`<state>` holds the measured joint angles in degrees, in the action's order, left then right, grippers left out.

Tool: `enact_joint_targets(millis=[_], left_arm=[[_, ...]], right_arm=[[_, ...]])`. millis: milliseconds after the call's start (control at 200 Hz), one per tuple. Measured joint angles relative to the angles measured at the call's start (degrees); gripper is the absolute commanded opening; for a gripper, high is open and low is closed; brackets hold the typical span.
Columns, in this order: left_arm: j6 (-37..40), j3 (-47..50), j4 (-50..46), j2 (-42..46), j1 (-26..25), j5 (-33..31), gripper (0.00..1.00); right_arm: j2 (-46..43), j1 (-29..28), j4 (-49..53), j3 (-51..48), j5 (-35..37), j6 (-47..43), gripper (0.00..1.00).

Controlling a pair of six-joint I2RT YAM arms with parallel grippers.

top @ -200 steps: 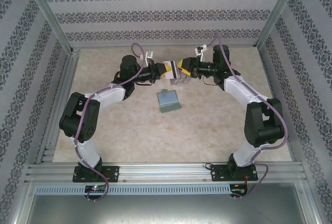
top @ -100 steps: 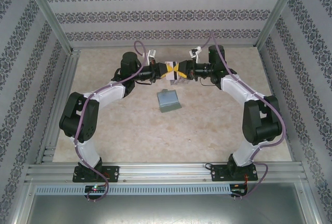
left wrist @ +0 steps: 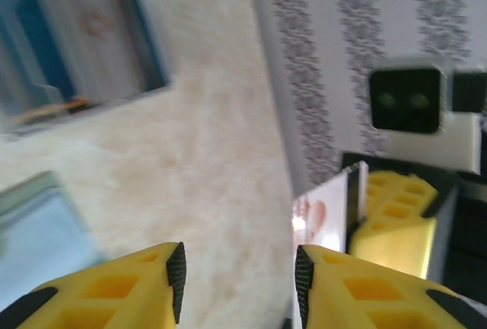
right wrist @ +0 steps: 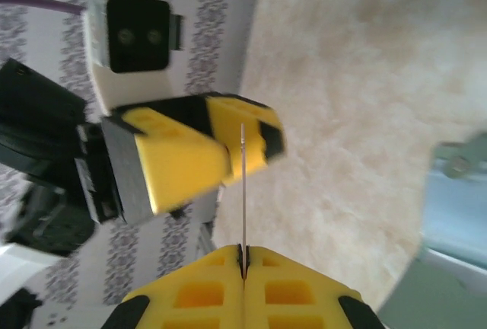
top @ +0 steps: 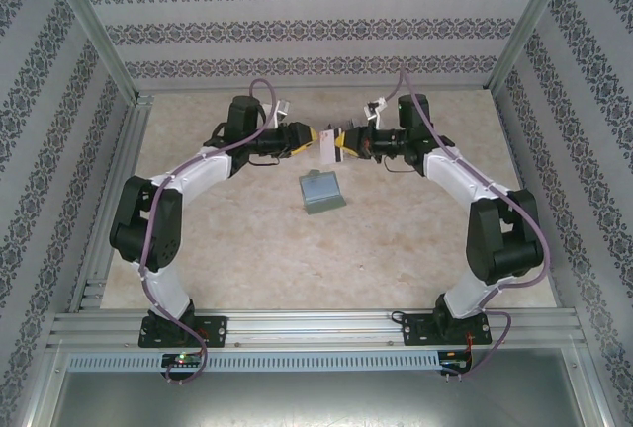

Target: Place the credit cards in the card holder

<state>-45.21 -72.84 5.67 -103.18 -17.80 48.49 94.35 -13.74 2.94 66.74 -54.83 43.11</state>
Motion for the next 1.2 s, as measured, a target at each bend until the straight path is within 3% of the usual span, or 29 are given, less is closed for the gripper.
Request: enact_joint_targets(millis=[150,330,495,774,969,1204], left_arm=[[7.8,-1.7,-9.4,-0.9,2.0,-4.6,0.44],[11.4,-4.2,-13.4,-5.5,2.2,-7.1,0.44],[11.8,-4.3,-14.5,-7.0,2.2,-7.8,0.44],[11.8,-1.4,-13.8,-6.9,2.2,-7.9,0.44],[11.2,-1.0,-13.0,-7.0,2.2,-7.6,0.44],[10.1,-1.0,-12.1,-8.1,1.8,-6.7,0.43]], right_arm=[[-1.2,-7.5,3.6,-3.3,11.0,-2.4,0.0],[2.7,-18.9,4.8,-3.2,21.0,-3.1,0.0],[9.7,-22.9,8.5,2.9,27.4,-5.7,0.0],[9.7,-21.4,14.8,1.6,34.3,-10.4,0.0],[2.3,-14.5,18.4,-6.8,34.6,-12.8,0.0],[-4.9,-8.1,21.0,-10.3,34.2,-15.8,0.0]])
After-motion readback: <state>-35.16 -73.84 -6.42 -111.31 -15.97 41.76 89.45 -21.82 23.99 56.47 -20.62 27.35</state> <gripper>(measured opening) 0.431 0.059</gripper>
